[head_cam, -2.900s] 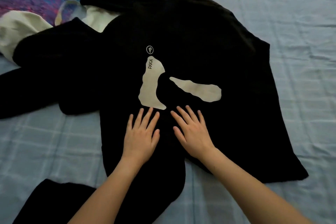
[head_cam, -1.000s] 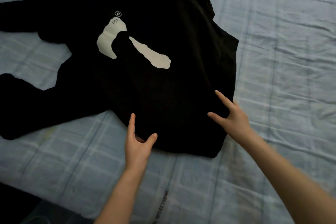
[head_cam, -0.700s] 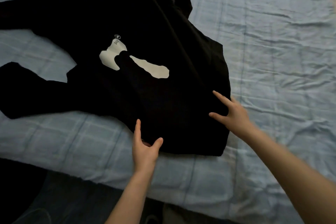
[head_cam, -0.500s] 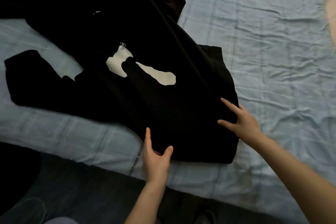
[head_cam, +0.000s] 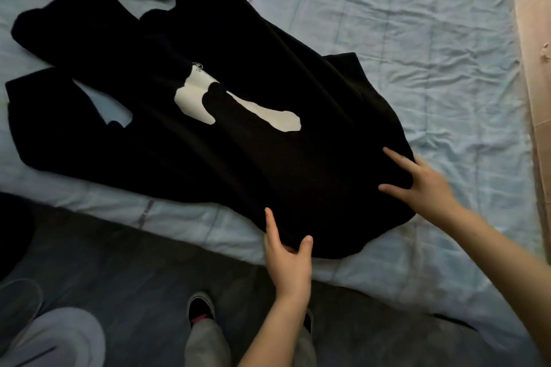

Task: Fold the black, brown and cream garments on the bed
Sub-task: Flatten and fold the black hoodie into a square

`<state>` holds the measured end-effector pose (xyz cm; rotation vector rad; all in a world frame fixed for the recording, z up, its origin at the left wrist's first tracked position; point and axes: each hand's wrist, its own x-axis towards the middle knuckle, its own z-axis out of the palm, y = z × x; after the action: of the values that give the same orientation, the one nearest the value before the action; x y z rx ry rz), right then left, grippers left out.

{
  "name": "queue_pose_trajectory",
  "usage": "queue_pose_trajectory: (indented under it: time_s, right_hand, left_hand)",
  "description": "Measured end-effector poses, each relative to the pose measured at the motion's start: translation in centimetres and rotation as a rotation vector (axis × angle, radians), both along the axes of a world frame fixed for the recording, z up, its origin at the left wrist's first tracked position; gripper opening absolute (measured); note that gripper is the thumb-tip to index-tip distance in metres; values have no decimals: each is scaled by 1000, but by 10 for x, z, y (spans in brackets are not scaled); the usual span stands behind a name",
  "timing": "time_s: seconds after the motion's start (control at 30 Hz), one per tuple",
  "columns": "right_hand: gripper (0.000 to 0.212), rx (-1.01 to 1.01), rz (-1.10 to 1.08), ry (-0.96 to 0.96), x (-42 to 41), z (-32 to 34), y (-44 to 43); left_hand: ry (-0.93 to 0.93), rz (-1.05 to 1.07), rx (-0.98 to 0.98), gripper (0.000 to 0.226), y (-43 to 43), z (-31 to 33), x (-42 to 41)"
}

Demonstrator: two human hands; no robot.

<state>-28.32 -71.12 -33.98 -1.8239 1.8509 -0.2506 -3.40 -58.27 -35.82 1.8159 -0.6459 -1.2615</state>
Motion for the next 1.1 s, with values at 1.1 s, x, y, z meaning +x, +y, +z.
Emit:
queue_pose_trajectory:
  time_s: [1.1]
  right_hand:
    - [86,-192,360,314,451,-19,-24]
  left_hand:
    - [-1378,-1063,-209,74,-187,3,445]
